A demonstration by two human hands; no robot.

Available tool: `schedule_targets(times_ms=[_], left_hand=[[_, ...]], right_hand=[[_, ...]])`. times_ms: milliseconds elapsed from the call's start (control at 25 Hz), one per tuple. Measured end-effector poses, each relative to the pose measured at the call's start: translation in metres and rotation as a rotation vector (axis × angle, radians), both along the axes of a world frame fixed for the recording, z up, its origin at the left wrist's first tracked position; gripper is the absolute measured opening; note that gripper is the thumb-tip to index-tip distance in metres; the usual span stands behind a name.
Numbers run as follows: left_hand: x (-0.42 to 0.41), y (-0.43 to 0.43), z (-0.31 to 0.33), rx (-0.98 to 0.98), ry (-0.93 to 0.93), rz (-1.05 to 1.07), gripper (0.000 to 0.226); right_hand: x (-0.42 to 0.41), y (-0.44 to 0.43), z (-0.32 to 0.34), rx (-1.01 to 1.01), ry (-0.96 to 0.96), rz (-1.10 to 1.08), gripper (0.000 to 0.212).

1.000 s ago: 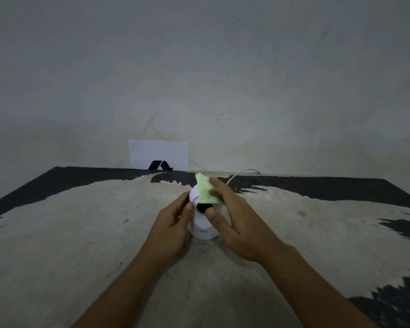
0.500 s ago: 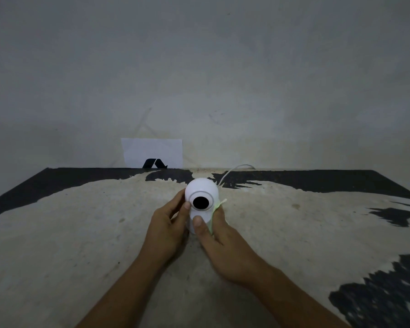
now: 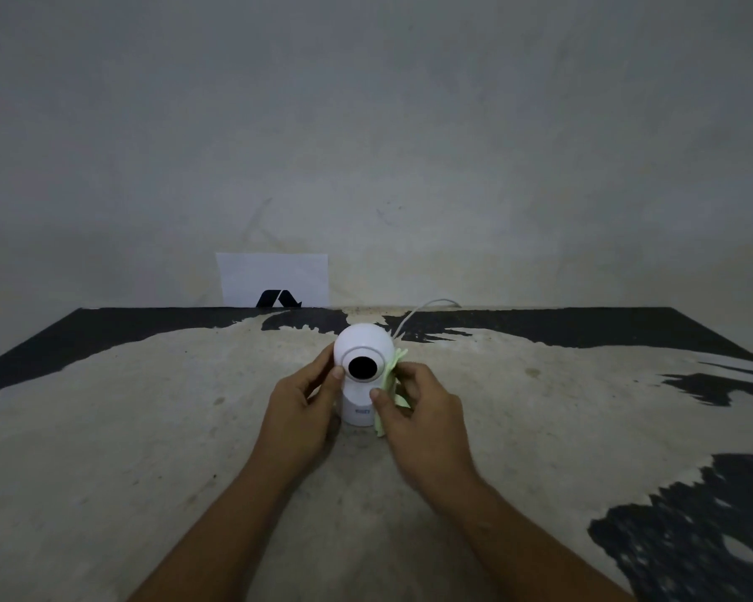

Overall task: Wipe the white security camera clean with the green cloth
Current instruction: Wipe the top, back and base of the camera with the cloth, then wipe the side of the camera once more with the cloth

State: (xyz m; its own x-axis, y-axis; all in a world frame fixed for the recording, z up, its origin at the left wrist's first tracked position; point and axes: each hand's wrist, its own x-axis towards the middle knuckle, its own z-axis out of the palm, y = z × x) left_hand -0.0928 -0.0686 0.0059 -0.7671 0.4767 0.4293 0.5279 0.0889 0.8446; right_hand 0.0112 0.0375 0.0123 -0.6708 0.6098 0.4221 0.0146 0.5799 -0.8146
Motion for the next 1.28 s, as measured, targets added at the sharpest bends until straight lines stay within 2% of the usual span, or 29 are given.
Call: schedule_targets(times_ms=[80,200,280,360,480,560,720,800,920,1040,1200,1280], left_hand=[[0.000,-0.001,0.002,-0.006,0.017,0.013,0.041],[0.000,-0.005,0.005,-0.015,0.025,-0.016,0.040],[0.002,-0.007,0.006,0.012,0.005,-0.031,0.037],[0.006,-0.008,0.008,0.034,0.016,0.074,0.035],[0.021,-0.006,0.018,0.112,0.192,0.317,0.028],[0.043,0.002,0.024,0.156,0.286,0.248,0.020],[0.085,0.029,0.012,-0.047,0.297,-0.116,0.017],[0.092,0.043,0.001,-0.144,0.315,-0.191,0.016],[0.094,0.057,-0.006,-0.200,0.352,-0.197,0.016],[0.097,0.061,-0.014,-0.261,0.460,-0.199,0.020],[0.099,0.061,-0.018,-0.299,0.540,-0.098,0.034],[0.097,0.063,-0.018,-0.302,0.568,-0.059,0.043]], right_hand=[[-0.003,-0.002,0.000,0.019,0.021,-0.059,0.012],[0.006,0.000,0.005,-0.037,0.047,-0.018,0.010],[0.020,0.010,0.011,-0.201,0.045,0.038,0.012],[0.035,0.026,0.019,-0.425,0.032,0.066,0.015],[0.054,0.053,0.026,-0.687,0.050,0.073,0.017],[0.066,0.070,0.027,-0.788,0.070,0.092,0.017],[0.081,0.095,0.022,-0.797,-0.028,0.081,0.018],[0.082,0.103,0.017,-0.768,-0.059,0.032,0.026],[0.079,0.109,0.010,-0.674,-0.094,-0.013,0.038],[0.076,0.112,0.003,-0.633,-0.129,0.032,0.043],[0.074,0.116,0.001,-0.925,0.081,0.177,0.046],[0.074,0.118,0.002,-0.979,0.116,0.214,0.045]])
